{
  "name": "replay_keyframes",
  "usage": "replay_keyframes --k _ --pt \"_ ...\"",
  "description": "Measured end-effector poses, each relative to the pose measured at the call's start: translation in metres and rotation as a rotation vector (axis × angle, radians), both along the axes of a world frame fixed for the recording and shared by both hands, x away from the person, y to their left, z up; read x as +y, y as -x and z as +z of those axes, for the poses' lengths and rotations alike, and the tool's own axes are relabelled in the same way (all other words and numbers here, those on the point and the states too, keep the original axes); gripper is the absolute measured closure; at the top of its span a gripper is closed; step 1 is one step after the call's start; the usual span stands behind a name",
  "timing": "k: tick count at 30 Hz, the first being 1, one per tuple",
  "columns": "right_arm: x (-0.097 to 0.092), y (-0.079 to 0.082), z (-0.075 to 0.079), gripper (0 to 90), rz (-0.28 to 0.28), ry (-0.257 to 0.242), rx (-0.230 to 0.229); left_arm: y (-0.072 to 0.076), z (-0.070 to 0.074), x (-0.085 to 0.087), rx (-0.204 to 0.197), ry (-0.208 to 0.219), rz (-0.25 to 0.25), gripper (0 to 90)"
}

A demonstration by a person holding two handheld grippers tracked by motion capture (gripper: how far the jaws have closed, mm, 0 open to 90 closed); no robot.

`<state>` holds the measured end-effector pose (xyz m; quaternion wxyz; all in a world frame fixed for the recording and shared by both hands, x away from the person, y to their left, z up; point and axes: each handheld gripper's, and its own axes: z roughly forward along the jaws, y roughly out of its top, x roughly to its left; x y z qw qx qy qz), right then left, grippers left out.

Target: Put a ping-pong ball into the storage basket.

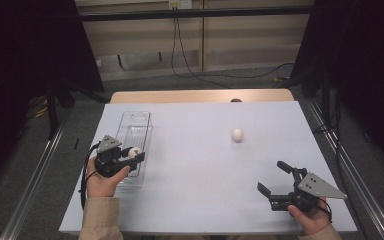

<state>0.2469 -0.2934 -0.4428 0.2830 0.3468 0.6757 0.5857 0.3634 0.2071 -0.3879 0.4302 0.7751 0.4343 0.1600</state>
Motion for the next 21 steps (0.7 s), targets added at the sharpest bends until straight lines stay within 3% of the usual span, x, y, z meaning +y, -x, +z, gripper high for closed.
replay_keyframes --k 21 --pt "0.0001 0.0001 0.0001 3.0 0.0 -0.001 0.001 -0.0016 -0.0037 0.0055 -0.006 -0.008 0.039 50.8"
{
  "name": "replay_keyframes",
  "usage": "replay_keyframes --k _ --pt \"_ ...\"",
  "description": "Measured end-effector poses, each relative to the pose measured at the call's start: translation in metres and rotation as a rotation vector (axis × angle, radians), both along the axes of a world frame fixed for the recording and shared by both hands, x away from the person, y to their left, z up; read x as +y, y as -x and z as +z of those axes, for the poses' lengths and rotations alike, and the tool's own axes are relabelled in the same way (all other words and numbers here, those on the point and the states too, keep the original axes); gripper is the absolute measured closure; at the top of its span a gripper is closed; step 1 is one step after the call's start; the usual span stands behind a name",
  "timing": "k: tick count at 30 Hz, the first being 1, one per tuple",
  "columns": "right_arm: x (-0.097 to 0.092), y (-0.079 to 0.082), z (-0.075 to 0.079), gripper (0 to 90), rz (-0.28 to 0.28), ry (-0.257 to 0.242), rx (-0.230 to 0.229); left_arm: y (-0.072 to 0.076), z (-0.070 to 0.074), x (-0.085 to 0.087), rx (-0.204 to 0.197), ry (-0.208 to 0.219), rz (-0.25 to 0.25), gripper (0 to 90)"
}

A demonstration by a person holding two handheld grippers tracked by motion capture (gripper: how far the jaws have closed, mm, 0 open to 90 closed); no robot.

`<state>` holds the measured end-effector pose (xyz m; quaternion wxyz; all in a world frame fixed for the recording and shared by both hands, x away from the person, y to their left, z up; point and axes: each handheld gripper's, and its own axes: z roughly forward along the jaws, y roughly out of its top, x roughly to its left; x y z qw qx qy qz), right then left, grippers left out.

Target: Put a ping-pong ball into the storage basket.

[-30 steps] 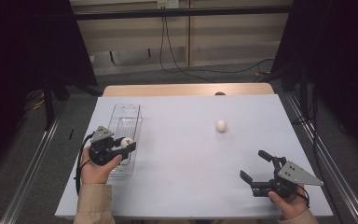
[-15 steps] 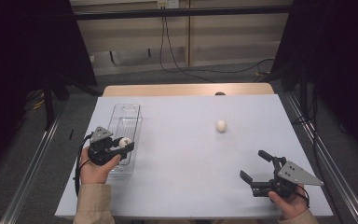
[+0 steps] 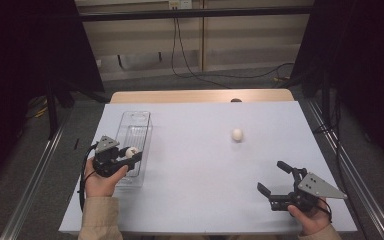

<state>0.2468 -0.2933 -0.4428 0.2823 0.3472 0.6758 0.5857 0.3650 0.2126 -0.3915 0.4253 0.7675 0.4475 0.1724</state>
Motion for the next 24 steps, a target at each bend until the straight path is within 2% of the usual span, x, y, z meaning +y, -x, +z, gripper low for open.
replay_keyframes --k 17,18,20,24 --pt "0.0002 0.0 0.0 2.9 0.001 -0.001 0.0 -0.0018 -0.0038 0.0036 -0.006 -0.031 0.019 50.6" --pt "0.0002 0.0 0.0 3.0 0.001 -0.001 -0.001 -0.0019 -0.004 0.0035 -0.007 -0.031 0.021 50.1" --pt "0.0002 0.0 0.0 3.0 0.002 0.0 -0.001 -0.0021 -0.0042 0.0028 -0.01 -0.039 0.027 43.6" --pt "0.0002 0.0 0.0 3.0 0.001 -0.001 -0.001 -0.0013 -0.0032 0.0019 -0.014 -0.023 0.034 40.6"
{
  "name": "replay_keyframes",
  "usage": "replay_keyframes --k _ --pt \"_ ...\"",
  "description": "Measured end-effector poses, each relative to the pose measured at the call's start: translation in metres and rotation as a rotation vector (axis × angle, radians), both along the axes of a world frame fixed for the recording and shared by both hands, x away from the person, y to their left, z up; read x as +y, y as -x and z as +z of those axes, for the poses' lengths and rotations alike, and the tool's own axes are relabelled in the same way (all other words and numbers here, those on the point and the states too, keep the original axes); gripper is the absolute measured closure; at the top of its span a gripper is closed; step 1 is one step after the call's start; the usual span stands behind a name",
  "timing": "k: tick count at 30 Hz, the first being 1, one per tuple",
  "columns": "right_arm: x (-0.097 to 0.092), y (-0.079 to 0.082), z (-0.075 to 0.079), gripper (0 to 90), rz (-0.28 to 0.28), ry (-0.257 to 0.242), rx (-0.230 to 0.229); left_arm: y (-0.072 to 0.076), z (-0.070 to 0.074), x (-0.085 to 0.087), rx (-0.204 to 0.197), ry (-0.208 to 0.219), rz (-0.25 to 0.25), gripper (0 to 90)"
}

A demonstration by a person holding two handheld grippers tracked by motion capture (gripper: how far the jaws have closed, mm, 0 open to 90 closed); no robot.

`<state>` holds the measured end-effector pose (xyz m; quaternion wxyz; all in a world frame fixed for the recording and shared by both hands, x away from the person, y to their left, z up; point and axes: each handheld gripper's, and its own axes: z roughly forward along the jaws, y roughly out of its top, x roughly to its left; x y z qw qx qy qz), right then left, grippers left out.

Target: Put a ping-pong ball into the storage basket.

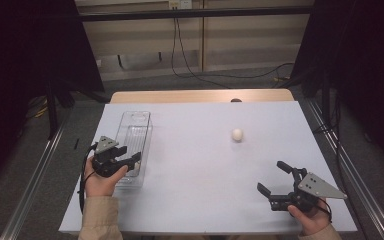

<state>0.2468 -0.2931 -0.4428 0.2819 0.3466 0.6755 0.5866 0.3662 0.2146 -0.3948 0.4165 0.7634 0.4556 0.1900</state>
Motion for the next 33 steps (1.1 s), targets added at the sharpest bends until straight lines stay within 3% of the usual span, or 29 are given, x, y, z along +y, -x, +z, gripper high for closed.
replay_keyframes --k 9,16,25,33 --pt "0.0 0.0 0.0 3.0 0.001 0.003 0.003 0.001 0.002 -0.004 -0.002 0.026 0.004 32.7" --pt "0.0 0.0 0.0 2.9 0.0 0.003 0.0 0.002 0.004 -0.013 -0.007 0.032 -0.027 28.8" --pt "0.0 0.0 0.0 3.0 -0.002 0.001 0.005 0.005 0.008 -0.026 -0.022 0.074 -0.055 25.0" --pt "0.0 0.0 0.0 3.0 -0.003 0.003 0.006 0.006 0.007 -0.038 -0.017 0.079 -0.085 22.1"
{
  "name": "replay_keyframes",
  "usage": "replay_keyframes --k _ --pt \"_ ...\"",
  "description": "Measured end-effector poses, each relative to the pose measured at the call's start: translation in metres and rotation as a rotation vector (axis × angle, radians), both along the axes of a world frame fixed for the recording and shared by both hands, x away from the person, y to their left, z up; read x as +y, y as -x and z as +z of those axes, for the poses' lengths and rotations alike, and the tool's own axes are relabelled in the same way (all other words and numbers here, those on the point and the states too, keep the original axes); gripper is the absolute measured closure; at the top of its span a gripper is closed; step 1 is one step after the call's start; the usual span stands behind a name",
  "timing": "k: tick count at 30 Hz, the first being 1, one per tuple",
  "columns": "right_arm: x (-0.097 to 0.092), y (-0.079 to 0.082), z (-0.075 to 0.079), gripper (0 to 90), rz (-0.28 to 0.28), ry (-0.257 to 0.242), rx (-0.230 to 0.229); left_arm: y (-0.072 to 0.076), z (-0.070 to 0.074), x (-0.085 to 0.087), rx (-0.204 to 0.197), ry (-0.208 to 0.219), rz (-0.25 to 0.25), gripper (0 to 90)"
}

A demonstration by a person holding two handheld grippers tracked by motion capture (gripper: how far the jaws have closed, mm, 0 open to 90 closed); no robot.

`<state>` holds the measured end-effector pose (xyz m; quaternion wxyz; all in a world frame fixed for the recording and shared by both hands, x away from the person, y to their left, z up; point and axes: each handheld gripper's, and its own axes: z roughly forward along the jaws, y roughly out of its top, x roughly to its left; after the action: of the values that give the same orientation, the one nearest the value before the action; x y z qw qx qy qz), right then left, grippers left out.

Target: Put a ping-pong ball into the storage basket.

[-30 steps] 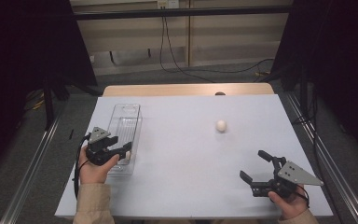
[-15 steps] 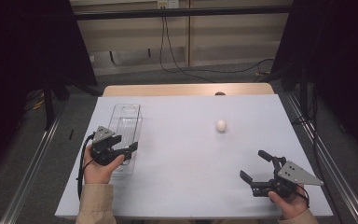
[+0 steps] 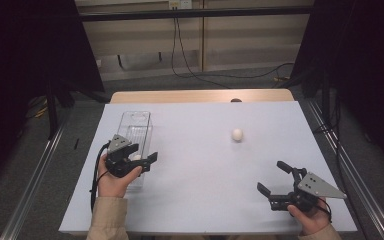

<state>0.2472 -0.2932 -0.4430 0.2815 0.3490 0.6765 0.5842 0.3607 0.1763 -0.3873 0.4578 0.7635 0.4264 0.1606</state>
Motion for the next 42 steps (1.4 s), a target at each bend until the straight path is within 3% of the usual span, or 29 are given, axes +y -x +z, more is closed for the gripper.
replay_keyframes --k 22,42 --pt "0.0 0.0 0.0 3.0 0.0 0.001 0.0 0.0 -0.006 -0.029 -0.003 0.016 -0.058 17.3" --pt "0.0 0.0 -0.001 3.0 -0.002 0.0 0.002 -0.005 -0.018 -0.062 0.017 0.003 -0.109 13.0"
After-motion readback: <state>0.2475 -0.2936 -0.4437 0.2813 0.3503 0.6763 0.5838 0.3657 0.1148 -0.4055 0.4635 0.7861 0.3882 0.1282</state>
